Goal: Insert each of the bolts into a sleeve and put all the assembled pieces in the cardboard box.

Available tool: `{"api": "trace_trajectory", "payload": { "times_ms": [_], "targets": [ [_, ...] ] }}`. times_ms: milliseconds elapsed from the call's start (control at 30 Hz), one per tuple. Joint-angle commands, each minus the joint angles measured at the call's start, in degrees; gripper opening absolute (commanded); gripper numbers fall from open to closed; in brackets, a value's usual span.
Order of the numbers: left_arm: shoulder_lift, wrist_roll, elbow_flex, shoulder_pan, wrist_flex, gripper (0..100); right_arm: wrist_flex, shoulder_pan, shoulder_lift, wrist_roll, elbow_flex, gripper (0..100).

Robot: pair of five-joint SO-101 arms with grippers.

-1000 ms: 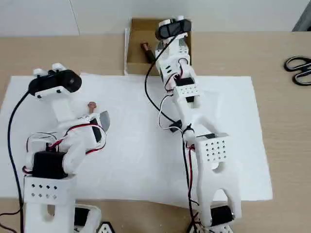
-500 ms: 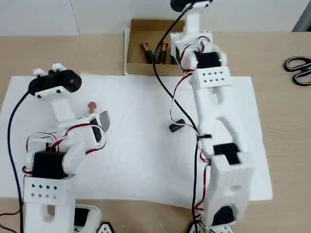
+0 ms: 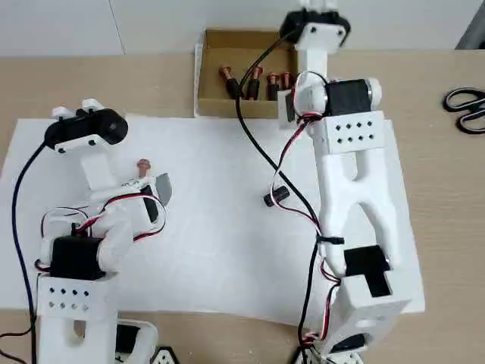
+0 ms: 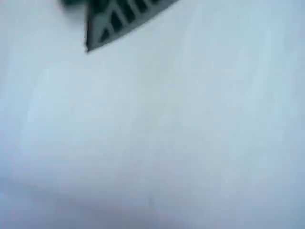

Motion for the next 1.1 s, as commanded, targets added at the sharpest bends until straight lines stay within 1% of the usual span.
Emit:
{"api": "trace_trajectory", "payload": {
  "times_ms": [0, 67, 133, 433, 533, 700, 867, 1067],
  "targets": [
    [-0.97, -0.35, -0.31, 0.26, -0.97, 17, 3.65, 0.13, -3.65, -1.76, -0.70, 22.3],
    [-0.97, -0.35, -0.31, 0.26, -0.97, 17, 3.65, -0.22, -3.65, -2.20, 1.67, 22.3],
    [-0.97, -0.35, -0.31, 0.26, -0.97, 17, 3.65, -1.10, -3.65, -5.01, 3.69, 22.3],
    [-0.97, -0.35, -0.31, 0.00, -0.88, 17, 1.54, -1.36, -3.12, -27.69, 13.98, 22.4],
    [-0.97, -0.35, -0.22, 0.09, -0.88, 17, 1.19, -1.36, -3.12, -32.35, 16.70, 22.5],
    [-0.97, -0.35, -0.22, 0.26, -0.88, 17, -2.24, -1.80, -3.12, -33.32, 20.48, 22.4],
    [-0.97, -0.35, -0.22, 0.26, -0.88, 17, -6.64, -4.53, -3.12, -33.32, 23.30, 22.3],
    [-0.97, -0.35, 1.63, 0.26, -1.23, 17, -15.34, -5.76, -3.12, -33.32, 30.51, 22.3]
  ]
}}
